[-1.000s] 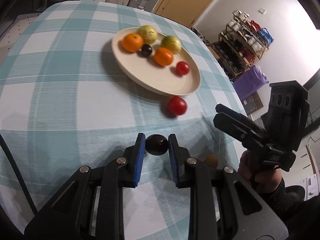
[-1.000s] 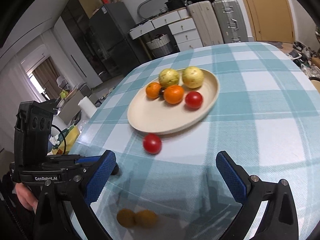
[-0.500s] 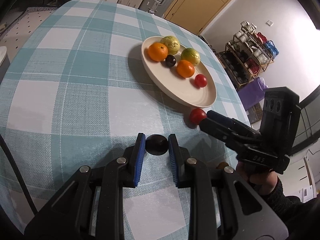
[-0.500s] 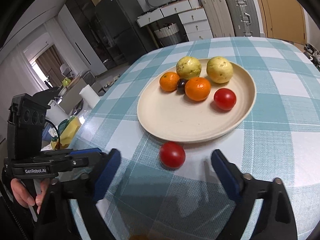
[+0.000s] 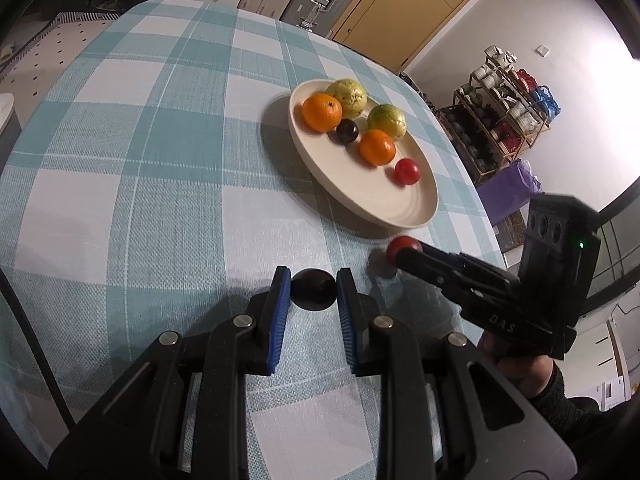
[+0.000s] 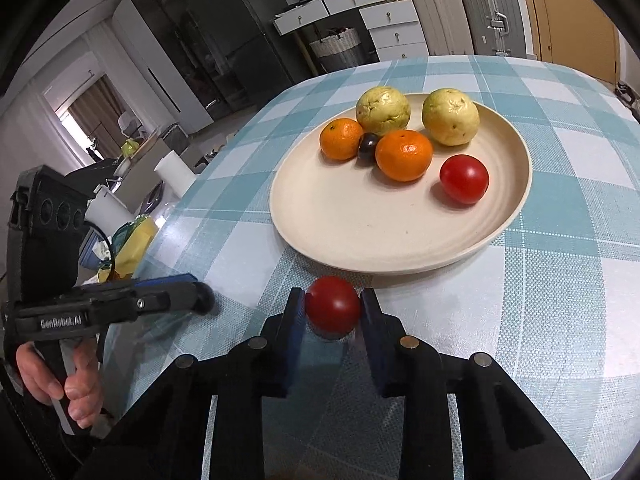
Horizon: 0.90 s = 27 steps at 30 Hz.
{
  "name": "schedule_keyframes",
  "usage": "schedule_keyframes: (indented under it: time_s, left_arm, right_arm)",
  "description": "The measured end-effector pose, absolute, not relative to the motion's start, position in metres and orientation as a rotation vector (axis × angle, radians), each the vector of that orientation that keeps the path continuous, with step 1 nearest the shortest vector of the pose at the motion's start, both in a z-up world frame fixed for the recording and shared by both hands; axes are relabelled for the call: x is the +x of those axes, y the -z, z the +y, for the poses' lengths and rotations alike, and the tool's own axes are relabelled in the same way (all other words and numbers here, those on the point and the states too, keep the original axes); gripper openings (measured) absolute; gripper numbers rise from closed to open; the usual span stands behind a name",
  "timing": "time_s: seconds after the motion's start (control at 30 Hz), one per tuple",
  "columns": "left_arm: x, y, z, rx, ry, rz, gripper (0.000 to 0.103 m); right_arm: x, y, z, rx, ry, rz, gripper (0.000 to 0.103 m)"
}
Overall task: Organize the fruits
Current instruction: 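Grasp the second red tomato with the right tool while the left tool holds the plum, then carry the plum and tomato onto the plate and open both tools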
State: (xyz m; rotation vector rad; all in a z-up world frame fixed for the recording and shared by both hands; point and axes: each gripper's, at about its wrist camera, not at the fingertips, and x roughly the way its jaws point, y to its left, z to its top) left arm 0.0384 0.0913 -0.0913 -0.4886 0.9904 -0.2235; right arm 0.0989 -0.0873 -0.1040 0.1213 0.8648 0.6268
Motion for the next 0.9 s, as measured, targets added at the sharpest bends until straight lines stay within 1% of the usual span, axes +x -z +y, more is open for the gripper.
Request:
schedule_keyframes:
  time_s: [0.47, 0.7, 0.9]
  left_arm:
    - [0.074, 0.069, 0.088, -0.481, 0.214, 0.949, 0.021]
    - [0.107, 0.055, 0.086, -0.475, 0.225, 0.932, 0.021]
    - [0.138, 0.055, 0.083, -0.475, 0.231, 0.942, 0.021]
  right_arm:
    - [0.083, 0.069, -0.104, 0.146, -0.681, 0.722, 0.028]
    - [0.099, 0.061, -0.096, 0.121, -0.686, 0.713, 0.028]
    - [0.115, 0.058, -0.087, 0.108, -0.698, 0.711, 0.028]
